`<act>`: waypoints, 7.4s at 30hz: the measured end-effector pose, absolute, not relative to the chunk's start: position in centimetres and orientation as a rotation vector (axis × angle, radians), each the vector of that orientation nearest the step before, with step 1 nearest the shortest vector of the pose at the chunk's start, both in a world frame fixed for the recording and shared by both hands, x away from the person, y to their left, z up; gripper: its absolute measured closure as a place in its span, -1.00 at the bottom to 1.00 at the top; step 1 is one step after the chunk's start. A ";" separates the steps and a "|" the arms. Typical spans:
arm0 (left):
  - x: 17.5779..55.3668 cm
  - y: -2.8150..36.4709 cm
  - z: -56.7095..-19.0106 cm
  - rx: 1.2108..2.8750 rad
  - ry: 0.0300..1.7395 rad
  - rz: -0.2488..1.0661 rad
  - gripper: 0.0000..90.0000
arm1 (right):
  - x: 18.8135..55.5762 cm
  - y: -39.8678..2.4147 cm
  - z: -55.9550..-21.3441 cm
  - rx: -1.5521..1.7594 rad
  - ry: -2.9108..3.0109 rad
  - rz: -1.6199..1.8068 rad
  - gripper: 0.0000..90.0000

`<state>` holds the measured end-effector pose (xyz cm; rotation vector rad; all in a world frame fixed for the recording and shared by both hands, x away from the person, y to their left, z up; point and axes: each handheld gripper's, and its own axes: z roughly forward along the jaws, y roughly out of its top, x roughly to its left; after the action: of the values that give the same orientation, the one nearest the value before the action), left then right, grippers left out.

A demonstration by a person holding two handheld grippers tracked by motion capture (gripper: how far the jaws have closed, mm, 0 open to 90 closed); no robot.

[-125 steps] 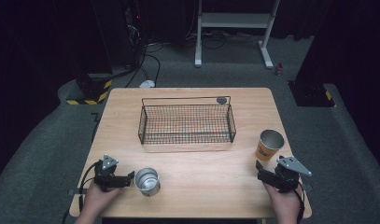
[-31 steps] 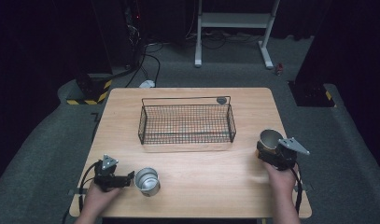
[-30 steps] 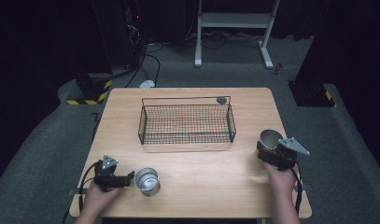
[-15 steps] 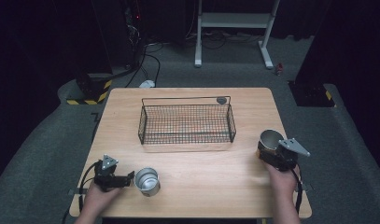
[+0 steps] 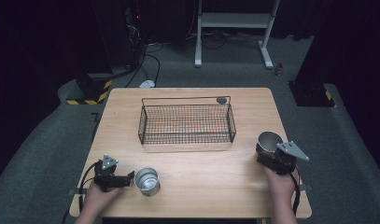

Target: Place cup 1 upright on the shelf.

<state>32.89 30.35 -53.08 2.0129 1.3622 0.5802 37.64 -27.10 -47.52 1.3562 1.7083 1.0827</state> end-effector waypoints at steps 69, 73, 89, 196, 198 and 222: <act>32.9 30.4 -53.1 2.017 1.356 0.576 -0.96 | 39.7 -16.8 -41.2 1.160 1.831 1.332 -0.69; 32.9 30.4 -53.1 2.015 1.358 0.572 -0.96 | 40.3 -16.4 -41.0 1.155 1.844 1.326 -0.69; 33.0 30.4 -53.1 2.014 1.352 0.575 -0.96 | 43.7 -13.3 -39.9 1.131 1.888 1.311 -0.69; 32.9 30.4 -53.1 2.020 1.352 0.579 -0.95 | 51.5 -5.3 -46.1 1.278 2.130 1.009 -0.76; 32.9 30.4 -53.1 2.019 1.352 0.579 -0.95 | 51.4 -5.3 -46.2 1.281 2.128 1.010 -0.77; 33.0 30.3 -53.1 2.022 1.344 0.575 -0.95 | 48.0 -7.5 -45.4 1.258 2.096 1.080 -0.77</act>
<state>33.03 30.33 -53.09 2.0220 1.3443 0.5753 47.96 -7.51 -45.37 1.2584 2.0956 1.0802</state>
